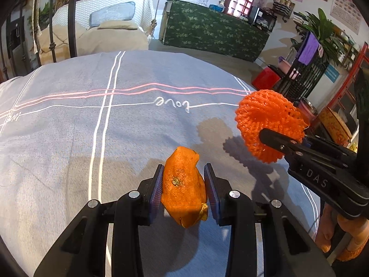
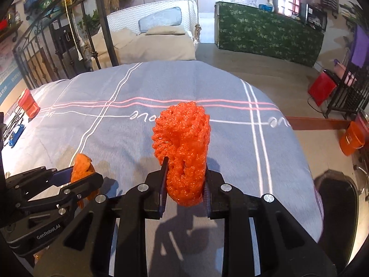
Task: Collect trash
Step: 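Carry the orange mesh into the bin and open the right gripper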
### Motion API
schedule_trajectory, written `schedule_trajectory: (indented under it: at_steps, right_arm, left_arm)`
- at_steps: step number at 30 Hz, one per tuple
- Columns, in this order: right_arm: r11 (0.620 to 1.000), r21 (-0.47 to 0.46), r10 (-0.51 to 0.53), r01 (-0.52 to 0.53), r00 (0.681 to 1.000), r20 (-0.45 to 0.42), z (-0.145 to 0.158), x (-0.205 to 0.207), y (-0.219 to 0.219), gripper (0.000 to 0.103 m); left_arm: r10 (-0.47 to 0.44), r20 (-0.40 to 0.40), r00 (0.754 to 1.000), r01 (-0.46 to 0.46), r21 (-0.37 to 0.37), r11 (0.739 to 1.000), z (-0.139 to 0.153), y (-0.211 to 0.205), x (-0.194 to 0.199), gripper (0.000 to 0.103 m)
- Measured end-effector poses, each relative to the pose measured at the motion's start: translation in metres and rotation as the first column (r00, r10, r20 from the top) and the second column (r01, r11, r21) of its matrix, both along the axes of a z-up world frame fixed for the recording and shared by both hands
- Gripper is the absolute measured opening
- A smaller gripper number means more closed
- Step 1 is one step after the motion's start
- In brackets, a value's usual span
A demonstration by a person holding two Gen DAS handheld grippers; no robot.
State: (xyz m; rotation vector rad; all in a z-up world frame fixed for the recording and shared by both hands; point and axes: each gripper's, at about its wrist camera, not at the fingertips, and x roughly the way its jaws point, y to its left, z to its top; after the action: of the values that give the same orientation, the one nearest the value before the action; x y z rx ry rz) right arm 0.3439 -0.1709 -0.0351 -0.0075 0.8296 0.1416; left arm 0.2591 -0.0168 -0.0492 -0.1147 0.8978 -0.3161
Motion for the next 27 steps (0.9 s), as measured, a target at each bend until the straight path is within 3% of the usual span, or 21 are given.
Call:
schedule_trajectory:
  at_steps: [14, 27]
  right_arm:
    - [0.992, 0.029, -0.124, 0.123, 0.992, 0.025, 0.003, -0.066, -0.053, 0.026]
    - [0.953, 0.072, -0.296, 0.295, 0.955, 0.003, -0.010, -0.123, -0.121, 0.026]
  left_arm:
    - [-0.111, 0.017, 0.994, 0.111, 0.028, 0.993, 0.005, -0.042, -0.032, 0.035]
    - [-0.252, 0.016, 0.968, 0.252, 0.024, 0.968, 0.003, -0.097, -0.052, 0.035]
